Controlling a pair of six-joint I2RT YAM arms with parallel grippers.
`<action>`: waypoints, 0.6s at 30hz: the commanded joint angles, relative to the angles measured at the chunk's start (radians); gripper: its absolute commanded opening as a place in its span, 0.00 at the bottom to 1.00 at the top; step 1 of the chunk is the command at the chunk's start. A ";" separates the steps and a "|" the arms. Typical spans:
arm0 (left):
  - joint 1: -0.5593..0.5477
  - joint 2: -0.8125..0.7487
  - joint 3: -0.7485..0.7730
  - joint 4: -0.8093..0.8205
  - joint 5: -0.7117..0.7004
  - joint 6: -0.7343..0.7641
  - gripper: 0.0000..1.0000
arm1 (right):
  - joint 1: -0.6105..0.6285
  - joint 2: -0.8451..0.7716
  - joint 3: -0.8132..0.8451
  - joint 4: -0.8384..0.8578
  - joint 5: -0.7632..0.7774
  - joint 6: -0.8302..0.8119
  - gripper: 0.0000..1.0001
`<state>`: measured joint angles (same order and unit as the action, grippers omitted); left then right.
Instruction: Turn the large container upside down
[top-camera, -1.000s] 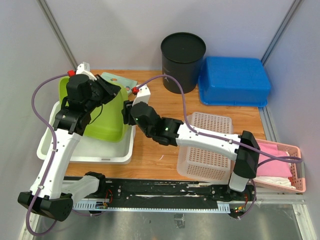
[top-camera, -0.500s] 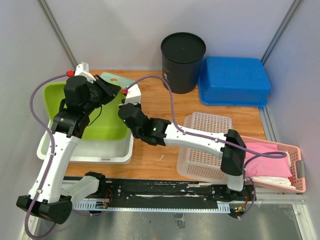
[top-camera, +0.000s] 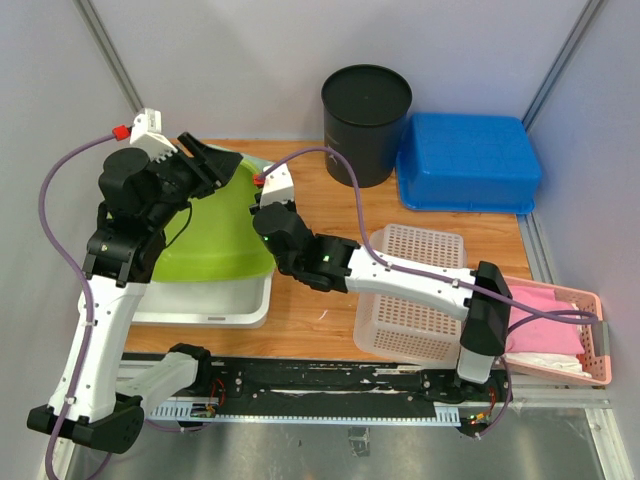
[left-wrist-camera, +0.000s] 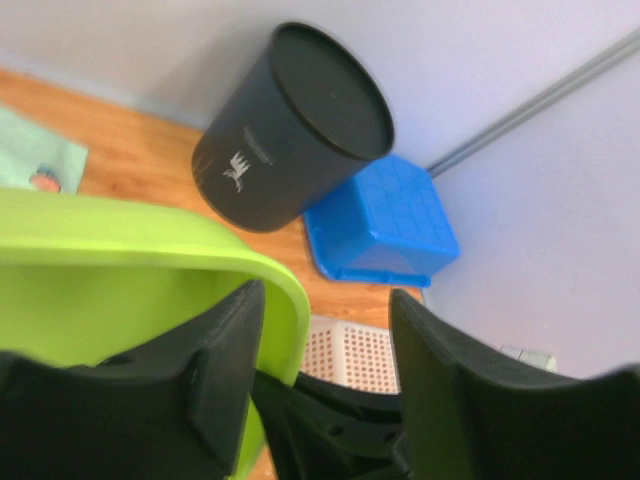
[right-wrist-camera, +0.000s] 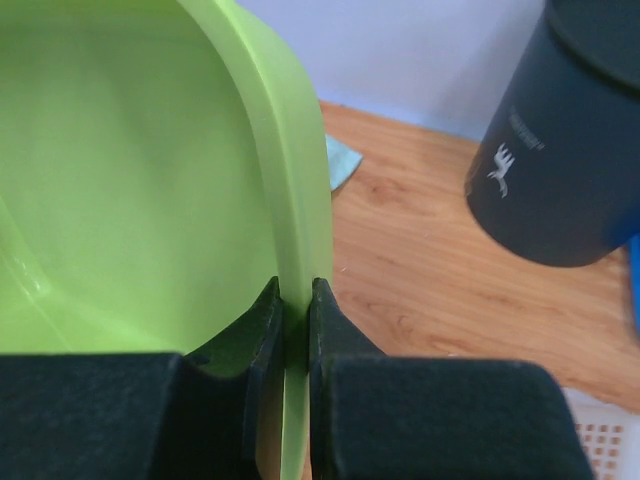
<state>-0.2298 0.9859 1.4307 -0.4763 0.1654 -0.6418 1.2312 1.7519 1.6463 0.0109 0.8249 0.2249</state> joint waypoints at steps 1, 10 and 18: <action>0.000 -0.008 0.068 0.101 0.190 0.036 0.88 | -0.034 -0.097 0.041 0.127 0.087 -0.095 0.00; 0.000 0.044 0.284 -0.121 0.180 0.205 0.99 | -0.305 -0.282 -0.025 -0.143 -0.200 0.028 0.01; 0.000 0.048 0.279 -0.209 0.113 0.281 0.99 | -0.689 -0.410 -0.114 -0.379 -0.716 0.064 0.01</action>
<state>-0.2298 1.0241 1.7111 -0.5945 0.3367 -0.4419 0.6701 1.4044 1.5669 -0.2813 0.4427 0.2279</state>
